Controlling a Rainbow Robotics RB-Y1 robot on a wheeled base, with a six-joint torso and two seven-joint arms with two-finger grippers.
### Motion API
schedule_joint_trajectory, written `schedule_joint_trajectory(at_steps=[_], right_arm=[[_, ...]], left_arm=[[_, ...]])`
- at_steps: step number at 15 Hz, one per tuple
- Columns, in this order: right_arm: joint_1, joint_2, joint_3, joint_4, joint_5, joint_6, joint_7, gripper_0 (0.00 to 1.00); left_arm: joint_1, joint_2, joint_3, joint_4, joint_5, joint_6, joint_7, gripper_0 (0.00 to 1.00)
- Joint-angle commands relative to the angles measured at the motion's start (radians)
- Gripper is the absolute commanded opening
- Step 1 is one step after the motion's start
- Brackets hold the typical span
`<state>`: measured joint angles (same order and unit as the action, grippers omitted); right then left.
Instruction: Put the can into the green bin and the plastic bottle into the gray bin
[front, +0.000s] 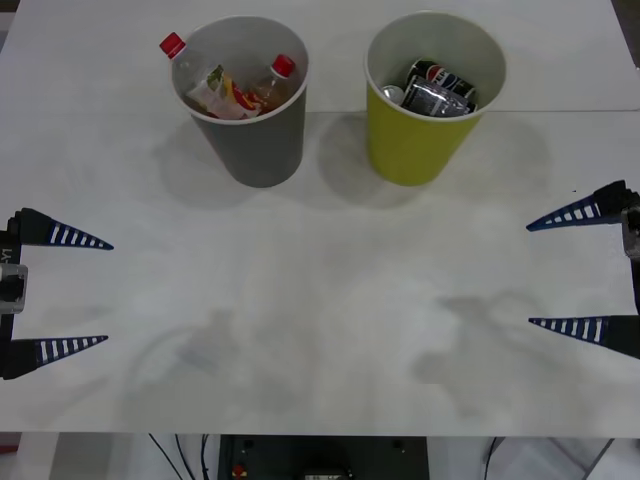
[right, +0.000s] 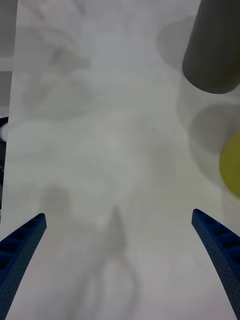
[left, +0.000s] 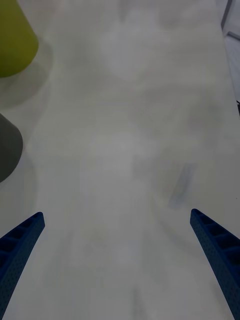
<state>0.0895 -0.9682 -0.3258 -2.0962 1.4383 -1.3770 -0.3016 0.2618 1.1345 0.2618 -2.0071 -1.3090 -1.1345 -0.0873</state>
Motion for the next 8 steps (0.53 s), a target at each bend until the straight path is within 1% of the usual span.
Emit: schedule_joint_trajectory(at_steps=[1, 3, 5, 8], right_arm=[[0.098, 0.008, -0.018, -0.053, 0.001, 0.033, 0.025, 1.00], [0.145, 0.048, -0.026, -0.074, 0.008, 0.044, 0.050, 1.00], [0.174, 0.077, -0.030, -0.107, 0.042, 0.044, 0.068, 1.00], [0.210, 0.094, -0.032, -0.111, 0.048, 0.045, 0.090, 1.00]], left_arm=[[0.000, 0.000, 0.000, 0.000, 0.000, 0.000, 0.000, 1.00], [0.000, 0.000, 0.000, 0.000, 0.000, 0.000, 0.000, 1.00], [0.000, 0.000, 0.000, 0.000, 0.000, 0.000, 0.000, 1.00], [0.000, 0.000, 0.000, 0.000, 0.000, 0.000, 0.000, 1.00]])
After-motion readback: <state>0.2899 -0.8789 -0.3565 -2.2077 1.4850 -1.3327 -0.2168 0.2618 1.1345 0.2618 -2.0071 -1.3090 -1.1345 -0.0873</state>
